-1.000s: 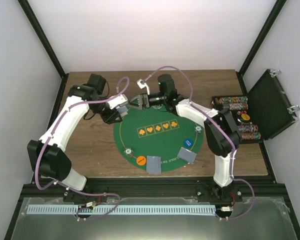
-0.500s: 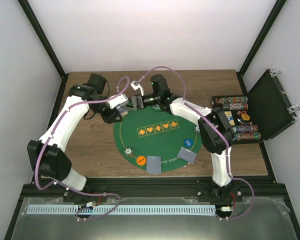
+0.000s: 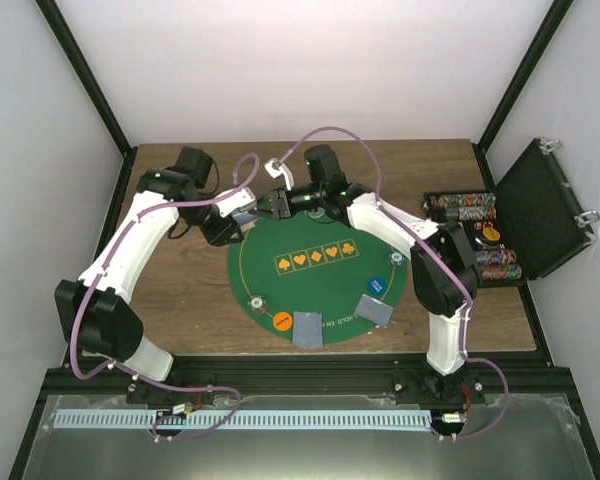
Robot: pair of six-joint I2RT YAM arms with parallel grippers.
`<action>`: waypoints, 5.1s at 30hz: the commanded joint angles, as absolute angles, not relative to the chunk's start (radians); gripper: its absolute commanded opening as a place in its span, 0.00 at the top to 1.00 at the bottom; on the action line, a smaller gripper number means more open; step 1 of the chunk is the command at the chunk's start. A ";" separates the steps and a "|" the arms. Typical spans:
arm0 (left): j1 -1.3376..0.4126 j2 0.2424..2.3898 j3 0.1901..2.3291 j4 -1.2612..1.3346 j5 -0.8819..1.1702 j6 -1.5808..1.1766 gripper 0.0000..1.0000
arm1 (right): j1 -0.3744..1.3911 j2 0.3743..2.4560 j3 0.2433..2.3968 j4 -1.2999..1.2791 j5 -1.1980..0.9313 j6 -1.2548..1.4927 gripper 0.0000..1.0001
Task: Distribute texas hold em gaming equipment
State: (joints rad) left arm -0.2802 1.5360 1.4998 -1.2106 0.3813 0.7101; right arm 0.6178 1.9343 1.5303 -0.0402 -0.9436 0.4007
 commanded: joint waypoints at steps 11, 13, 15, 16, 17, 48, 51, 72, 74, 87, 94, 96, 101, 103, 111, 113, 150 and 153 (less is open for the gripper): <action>-0.281 1.529 1.496 -1.189 0.373 0.710 0.57 | 0.619 1.854 1.609 -0.256 -0.824 0.300 0.99; -0.281 1.529 1.492 -1.185 0.369 0.709 0.57 | 0.617 1.844 1.611 -0.277 -0.802 0.287 0.99; -0.280 1.529 1.487 -1.181 0.365 0.708 0.57 | 0.614 1.830 1.608 -0.291 -0.795 0.283 0.99; -0.279 1.529 1.485 -1.177 0.363 0.705 0.57 | 0.612 1.820 1.606 -0.294 -0.793 0.282 0.99; -0.278 1.529 1.485 -1.175 0.360 0.702 0.57 | 0.607 1.810 1.602 -0.295 -0.791 0.283 0.99; -0.256 1.535 1.494 -1.135 0.331 0.653 0.57 | 0.318 1.094 0.765 -0.624 -0.404 0.516 0.99; -0.255 1.537 1.499 -1.137 0.330 0.654 0.57 | 0.313 1.039 0.662 -0.608 -0.392 0.565 0.99; -0.255 1.546 1.503 -1.140 0.330 0.663 0.56 | 0.297 0.953 0.480 -0.612 -0.332 0.667 0.97; -0.255 1.549 1.506 -1.141 0.329 0.663 0.56 | 0.296 0.951 0.479 -0.620 -0.321 0.671 0.89; -0.255 1.549 1.509 -1.147 0.333 0.666 0.56 | 0.294 0.831 0.554 -0.738 -0.145 0.770 0.00; -0.257 1.548 1.515 -1.171 0.369 0.688 0.56 | 0.295 0.790 0.668 -0.418 -0.354 0.549 0.00; -0.260 1.546 1.517 -1.185 0.386 0.702 0.56 | 0.290 0.872 0.722 -0.264 -0.614 0.478 0.00; -0.289 1.536 1.527 -1.236 0.416 0.741 0.55 | 0.286 1.153 0.818 0.416 -1.208 0.799 0.00; -0.300 1.529 1.534 -1.252 0.445 0.751 0.56 | 0.293 1.288 0.946 0.290 -1.152 0.710 0.03; -0.331 1.523 1.557 -1.300 0.493 0.769 0.56 | 0.447 1.663 1.328 0.041 -1.122 0.497 0.07; -0.330 1.526 1.570 -1.307 0.509 0.769 0.56 | 0.470 1.719 1.365 0.066 -1.157 0.510 0.07; -0.326 1.542 1.548 -1.244 0.418 0.729 0.59 | 0.591 1.852 1.520 -0.179 -0.982 0.341 0.53; -0.325 1.542 1.545 -1.243 0.418 0.729 0.59 | 0.590 1.846 1.522 -0.184 -0.989 0.339 0.60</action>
State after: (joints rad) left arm -0.3275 1.5513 1.5490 -1.2606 0.4065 0.7307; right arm 0.5869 1.8835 1.4975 -0.1341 -1.0218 0.3721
